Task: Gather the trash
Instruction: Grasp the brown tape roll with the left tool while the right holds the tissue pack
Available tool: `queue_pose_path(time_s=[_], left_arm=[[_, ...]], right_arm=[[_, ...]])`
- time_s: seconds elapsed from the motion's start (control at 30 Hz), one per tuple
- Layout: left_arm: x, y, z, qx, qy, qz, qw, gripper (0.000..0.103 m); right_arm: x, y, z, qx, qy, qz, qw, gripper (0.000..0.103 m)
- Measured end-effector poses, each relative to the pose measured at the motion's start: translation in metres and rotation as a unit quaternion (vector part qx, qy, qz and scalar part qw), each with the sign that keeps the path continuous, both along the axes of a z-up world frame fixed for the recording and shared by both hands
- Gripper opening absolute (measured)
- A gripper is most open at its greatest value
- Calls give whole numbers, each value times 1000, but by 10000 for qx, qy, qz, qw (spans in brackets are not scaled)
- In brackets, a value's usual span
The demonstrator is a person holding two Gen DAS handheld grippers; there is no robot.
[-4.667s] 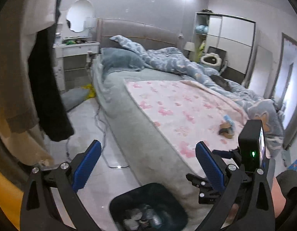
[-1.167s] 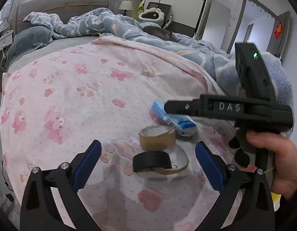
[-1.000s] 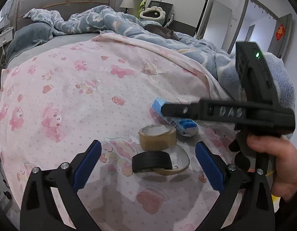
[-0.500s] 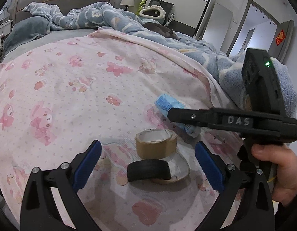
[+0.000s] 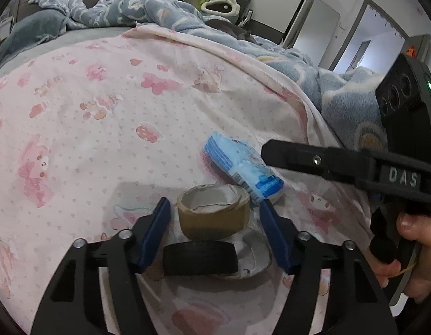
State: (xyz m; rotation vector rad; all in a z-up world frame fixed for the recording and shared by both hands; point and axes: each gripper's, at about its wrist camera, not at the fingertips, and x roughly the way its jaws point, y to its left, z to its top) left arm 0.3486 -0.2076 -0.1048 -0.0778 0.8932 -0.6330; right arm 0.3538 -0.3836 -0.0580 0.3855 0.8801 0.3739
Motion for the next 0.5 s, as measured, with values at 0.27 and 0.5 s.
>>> queue_pose_path(time_s=[0.27, 0.5], left_arm=[[1, 4, 4, -239, 84, 22, 9997, 52], [1, 18, 15, -179, -41, 125, 9998, 52]], right_arm=[[-1, -2, -3, 70, 13, -85, 9999, 70], [6, 7, -7, 39, 68, -178, 9998, 71]])
